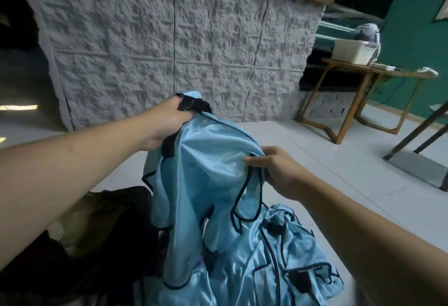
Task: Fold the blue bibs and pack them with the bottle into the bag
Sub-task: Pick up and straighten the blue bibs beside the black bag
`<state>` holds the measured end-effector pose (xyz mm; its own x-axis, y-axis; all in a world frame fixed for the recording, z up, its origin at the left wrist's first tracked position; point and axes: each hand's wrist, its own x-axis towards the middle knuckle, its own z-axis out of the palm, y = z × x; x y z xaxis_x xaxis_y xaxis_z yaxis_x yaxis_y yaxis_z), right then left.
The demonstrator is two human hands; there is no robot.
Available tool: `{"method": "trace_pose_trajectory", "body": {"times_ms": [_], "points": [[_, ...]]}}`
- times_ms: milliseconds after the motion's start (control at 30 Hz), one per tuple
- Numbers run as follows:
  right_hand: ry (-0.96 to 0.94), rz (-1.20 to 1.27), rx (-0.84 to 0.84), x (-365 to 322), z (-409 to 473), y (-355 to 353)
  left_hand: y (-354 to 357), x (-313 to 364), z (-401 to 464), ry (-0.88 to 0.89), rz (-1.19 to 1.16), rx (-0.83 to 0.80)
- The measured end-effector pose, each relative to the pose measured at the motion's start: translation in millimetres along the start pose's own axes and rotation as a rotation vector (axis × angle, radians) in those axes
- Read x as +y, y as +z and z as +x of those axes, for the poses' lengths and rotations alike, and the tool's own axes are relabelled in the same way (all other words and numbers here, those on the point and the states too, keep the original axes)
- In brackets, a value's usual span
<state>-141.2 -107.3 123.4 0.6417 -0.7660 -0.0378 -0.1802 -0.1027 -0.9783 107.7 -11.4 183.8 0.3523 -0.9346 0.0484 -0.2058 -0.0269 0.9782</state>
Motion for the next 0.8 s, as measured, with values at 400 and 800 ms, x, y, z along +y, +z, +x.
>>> {"method": "trace_pose_trajectory", "body": {"times_ms": [400,800], "points": [[-0.049,-0.411,0.449,-26.1,-9.7,-21.8,-29.2,-37.9,-5.1,-0.077,0.118,0.143],[0.057,-0.157,-0.067,-108.0,-53.9,9.7,7.8,-62.3,-3.6,0.005,0.691,-0.041]]}}
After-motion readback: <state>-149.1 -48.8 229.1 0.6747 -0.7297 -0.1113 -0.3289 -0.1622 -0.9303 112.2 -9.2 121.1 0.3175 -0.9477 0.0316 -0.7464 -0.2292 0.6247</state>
